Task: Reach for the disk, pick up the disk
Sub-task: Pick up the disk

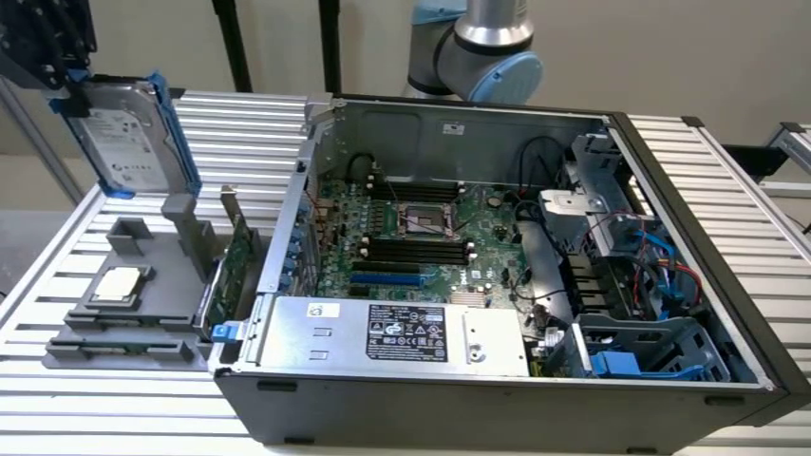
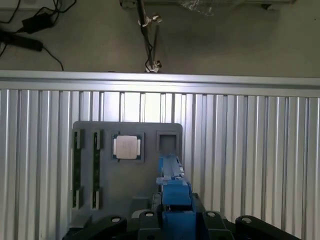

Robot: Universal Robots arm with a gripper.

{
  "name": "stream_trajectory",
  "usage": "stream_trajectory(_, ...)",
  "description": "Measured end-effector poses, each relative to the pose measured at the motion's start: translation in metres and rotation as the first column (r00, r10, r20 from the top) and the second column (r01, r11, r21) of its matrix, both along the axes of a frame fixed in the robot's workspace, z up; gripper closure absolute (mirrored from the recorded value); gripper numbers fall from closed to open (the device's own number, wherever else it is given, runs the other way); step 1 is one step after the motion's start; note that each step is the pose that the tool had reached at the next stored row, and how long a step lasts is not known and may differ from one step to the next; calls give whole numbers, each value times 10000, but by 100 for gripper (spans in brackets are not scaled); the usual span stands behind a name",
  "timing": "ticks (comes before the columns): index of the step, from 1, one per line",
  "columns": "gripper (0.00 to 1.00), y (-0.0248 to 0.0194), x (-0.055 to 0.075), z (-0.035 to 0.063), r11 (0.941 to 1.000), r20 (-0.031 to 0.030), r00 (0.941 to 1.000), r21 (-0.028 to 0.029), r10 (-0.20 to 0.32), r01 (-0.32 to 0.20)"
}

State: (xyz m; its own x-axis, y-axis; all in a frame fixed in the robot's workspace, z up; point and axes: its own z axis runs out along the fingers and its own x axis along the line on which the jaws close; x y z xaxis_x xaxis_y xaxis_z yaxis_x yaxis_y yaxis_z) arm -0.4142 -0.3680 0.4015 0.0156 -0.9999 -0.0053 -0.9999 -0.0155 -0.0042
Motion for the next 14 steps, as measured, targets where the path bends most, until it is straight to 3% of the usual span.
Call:
stream_trajectory(8,67,-31,273,363,9999,0,10000,131,50,-50)
stream_trajectory(14,67,-69,530,636,9998,-1,10000,190,59,-59)
